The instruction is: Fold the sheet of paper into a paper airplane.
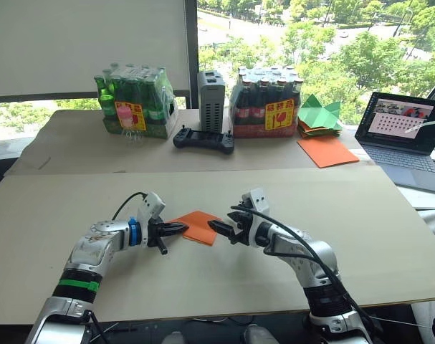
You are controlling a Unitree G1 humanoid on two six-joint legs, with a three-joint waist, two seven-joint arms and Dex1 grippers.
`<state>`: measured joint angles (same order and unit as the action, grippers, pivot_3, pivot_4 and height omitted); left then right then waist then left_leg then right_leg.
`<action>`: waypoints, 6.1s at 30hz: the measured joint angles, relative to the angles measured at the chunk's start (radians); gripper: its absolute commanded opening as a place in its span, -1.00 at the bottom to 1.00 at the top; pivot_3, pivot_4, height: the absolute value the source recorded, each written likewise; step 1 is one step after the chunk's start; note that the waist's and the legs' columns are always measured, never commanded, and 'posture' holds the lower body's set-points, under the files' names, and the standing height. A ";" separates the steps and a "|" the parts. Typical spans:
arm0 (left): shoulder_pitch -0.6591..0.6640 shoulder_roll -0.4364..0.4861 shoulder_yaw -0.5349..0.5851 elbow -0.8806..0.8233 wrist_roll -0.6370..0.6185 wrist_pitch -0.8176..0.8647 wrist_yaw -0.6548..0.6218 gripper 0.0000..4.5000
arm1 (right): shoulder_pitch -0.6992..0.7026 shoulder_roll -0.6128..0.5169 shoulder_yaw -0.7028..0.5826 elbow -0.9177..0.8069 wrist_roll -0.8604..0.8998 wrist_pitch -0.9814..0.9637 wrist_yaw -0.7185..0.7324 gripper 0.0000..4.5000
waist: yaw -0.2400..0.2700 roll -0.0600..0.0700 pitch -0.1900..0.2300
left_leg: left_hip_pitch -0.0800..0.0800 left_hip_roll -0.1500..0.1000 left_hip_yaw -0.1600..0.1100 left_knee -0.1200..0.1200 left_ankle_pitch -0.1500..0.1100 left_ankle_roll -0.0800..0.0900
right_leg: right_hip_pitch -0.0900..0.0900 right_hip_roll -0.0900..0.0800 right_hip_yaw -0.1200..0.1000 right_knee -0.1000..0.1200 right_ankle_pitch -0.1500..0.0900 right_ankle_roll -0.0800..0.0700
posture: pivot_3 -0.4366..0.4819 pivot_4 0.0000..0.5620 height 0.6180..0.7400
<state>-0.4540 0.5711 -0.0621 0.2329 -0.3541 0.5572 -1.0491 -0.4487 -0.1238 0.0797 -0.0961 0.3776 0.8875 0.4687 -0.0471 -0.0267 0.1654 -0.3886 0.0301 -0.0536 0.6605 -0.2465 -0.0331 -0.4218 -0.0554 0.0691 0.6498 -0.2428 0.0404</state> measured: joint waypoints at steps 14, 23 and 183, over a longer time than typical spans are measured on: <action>0.004 0.001 0.000 -0.003 0.000 -0.008 0.005 -1.00 | -0.012 0.033 0.002 0.016 0.036 0.038 -0.014 0.97 | -0.001 0.000 0.000 | 0.000 0.000 0.000 0.000 0.000 0.000 | 0.000 0.000 0.000 0.000 0.000 0.000 | -0.05 -0.47 1.00; 0.020 0.002 0.002 -0.023 -0.001 -0.007 0.012 -1.00 | -0.029 0.036 0.008 0.030 0.038 0.038 -0.015 0.97 | -0.001 0.000 0.000 | 0.000 0.000 0.000 0.000 0.000 0.000 | 0.000 0.000 0.000 0.000 0.000 0.000 | -0.05 -0.47 1.00; 0.003 -0.058 -0.034 -0.043 0.069 -0.055 0.027 -1.00 | -0.052 -0.086 0.425 0.030 -0.504 -0.315 0.159 -0.99 | -0.015 0.000 -0.001 | 0.003 0.000 0.000 0.001 0.000 0.000 | 0.001 0.001 0.000 0.005 0.000 0.000 | -0.05 -0.47 1.00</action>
<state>-0.4510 0.5132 -0.0958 0.1894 -0.2855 0.5018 -1.0224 -0.5008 -0.2101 0.5045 -0.0665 -0.1264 0.5722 0.6281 -0.0623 -0.0272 0.1649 -0.3851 0.0302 -0.0538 0.6610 -0.2465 -0.0331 -0.4209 -0.0549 0.0694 0.6550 -0.2430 0.0403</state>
